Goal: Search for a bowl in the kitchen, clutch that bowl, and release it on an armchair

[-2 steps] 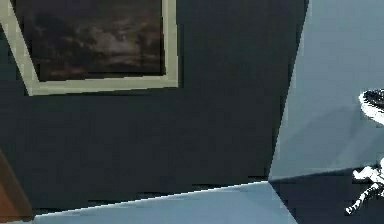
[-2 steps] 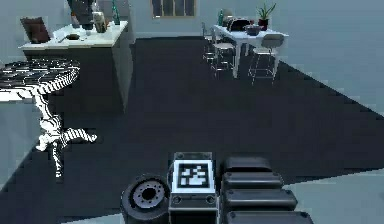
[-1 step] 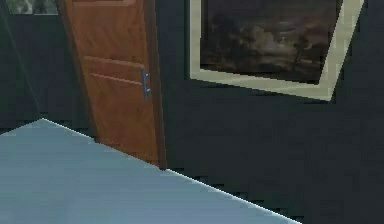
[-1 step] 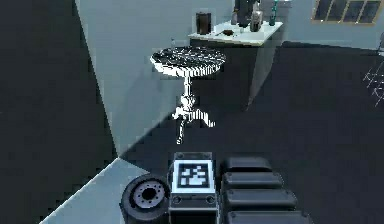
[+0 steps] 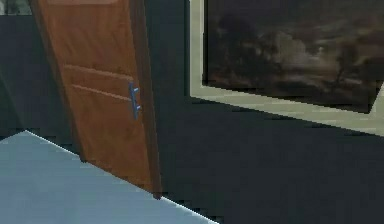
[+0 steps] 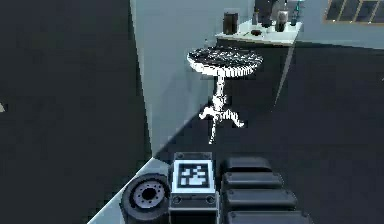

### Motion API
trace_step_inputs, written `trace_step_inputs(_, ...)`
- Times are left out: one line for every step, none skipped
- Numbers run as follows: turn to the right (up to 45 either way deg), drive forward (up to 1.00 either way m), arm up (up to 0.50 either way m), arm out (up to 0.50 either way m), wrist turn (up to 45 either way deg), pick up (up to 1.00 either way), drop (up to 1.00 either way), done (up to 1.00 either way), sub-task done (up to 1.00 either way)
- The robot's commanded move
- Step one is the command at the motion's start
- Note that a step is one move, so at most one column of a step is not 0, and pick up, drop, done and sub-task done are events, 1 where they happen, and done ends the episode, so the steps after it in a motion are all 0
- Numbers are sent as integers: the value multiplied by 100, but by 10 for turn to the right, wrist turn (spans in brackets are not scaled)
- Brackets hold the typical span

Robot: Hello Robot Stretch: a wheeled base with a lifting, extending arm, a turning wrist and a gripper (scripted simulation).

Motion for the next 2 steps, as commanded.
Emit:
trace_step_inputs(-450, 0, 0, 0, 0, 0, 0, 0, 0)
trace_step_inputs(-120, 0, 0, 0, 0, 0, 0, 0, 0)
